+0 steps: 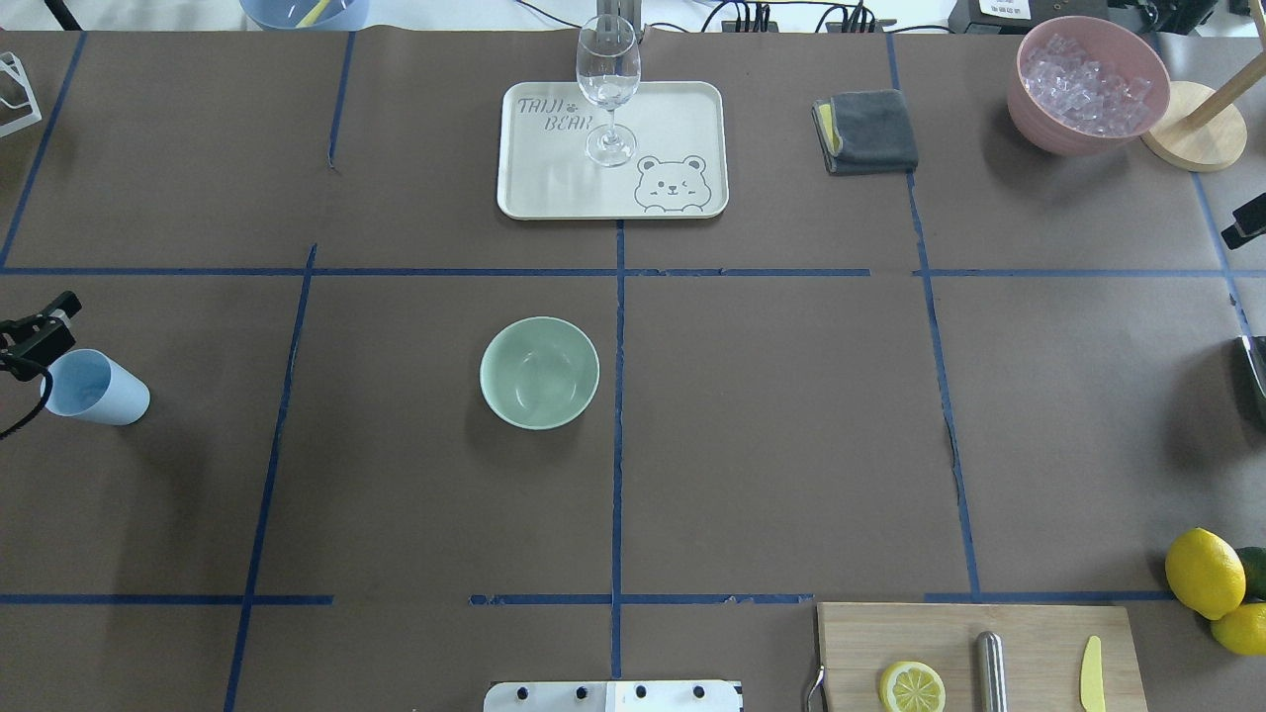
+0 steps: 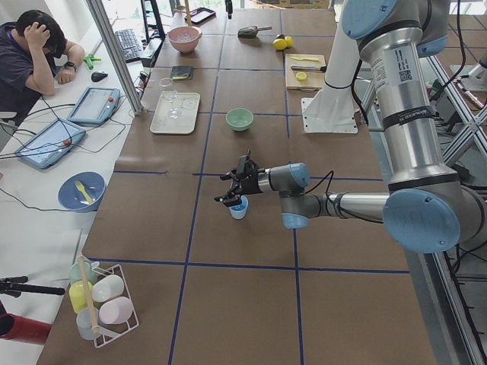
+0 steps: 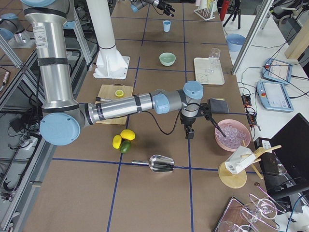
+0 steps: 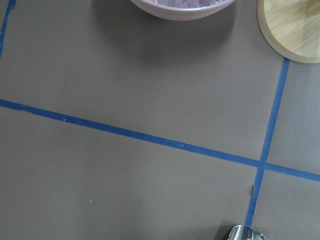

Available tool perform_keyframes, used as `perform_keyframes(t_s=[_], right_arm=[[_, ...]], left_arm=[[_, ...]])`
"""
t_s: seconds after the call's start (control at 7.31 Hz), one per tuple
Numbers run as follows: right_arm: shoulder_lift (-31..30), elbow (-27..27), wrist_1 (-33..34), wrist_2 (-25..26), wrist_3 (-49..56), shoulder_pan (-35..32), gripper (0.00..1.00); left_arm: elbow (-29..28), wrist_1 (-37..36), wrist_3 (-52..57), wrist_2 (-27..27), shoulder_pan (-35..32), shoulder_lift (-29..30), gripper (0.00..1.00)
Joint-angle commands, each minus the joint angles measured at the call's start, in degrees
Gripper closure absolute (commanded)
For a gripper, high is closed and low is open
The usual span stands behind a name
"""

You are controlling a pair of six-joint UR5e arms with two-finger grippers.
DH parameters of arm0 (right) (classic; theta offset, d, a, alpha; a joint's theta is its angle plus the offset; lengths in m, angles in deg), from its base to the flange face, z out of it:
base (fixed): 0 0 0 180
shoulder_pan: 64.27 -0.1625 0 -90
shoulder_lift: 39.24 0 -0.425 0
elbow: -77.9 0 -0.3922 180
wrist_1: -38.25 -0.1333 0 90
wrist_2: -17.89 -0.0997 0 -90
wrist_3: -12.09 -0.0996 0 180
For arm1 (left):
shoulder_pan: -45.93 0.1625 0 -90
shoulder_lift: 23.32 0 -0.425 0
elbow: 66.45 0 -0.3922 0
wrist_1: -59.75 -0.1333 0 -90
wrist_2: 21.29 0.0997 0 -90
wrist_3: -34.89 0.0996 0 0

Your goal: Pour ice into bowl

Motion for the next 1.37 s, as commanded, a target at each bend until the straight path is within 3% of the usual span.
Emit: perform_keyframes(t_s=[0.0, 0.41, 1.23], right_arm=[[-0.09, 0.00, 0.03, 0.00, 0.10, -0.18, 0.00], [-0.09, -0.09, -0.05, 0.00, 0.10, -0.35, 0.00], [-0.17, -0.27, 0.03, 0.00, -0.16, -0.35, 0.00]], left_arm=[[-2.40, 0.04, -3.99, 8.02, 6.36, -0.05, 0.00], [-4.43, 0.13, -7.08, 13.74, 11.03, -0.05, 0.00], [-7.16, 0.13, -9.36, 18.85, 15.96, 0.57, 0.00]])
